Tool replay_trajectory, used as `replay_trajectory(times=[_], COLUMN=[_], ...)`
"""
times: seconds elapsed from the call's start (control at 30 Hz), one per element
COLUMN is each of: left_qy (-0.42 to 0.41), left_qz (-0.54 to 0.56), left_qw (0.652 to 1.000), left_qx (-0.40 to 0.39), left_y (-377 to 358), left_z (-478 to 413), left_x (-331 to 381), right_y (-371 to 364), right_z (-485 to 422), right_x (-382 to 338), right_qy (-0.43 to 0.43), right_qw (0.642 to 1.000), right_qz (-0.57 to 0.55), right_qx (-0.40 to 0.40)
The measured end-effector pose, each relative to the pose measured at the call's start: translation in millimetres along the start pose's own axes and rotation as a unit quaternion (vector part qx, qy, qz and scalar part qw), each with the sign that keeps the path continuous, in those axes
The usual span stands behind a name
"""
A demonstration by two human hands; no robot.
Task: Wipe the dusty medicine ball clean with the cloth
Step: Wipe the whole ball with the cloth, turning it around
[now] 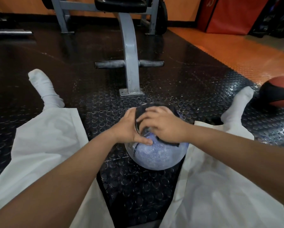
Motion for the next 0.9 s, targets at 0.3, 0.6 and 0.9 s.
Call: replay_trajectory(times=[0.3,0.6,0.9], left_qy=[0.023,0.045,0.008], left_qz=[-0.060,-0.012,0.013], left_qw=[0.997,0.999,1.000], left_qx=[-0.034,-0.024,0.015], left_y=[-3.4,-2.6,-20.1], left_z=[-0.1,-10.3,-6.9], left_x=[7.7,5.8,21.8], right_y=[11.7,-9.7,13.0], right_z=[-37.4,-29.0,-29.0], right_x=[15.0,1.0,58.3], right_qy=[-0.116,-0.265,-0.407], right_qw=[0.992,0.939,0.912], right_qz=[0.045,0.176,-0.027], right_qx=[-0.002,0.133,0.033])
Point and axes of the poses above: each hand's wrist, its own z-axis away from the middle knuckle, its own y-axis out of the back of the hand, x = y × z, the point moved 4 cm from there along -z, towards the middle knuckle, and after that the axes turned 2 degrees about y, right-handed, at the moved point
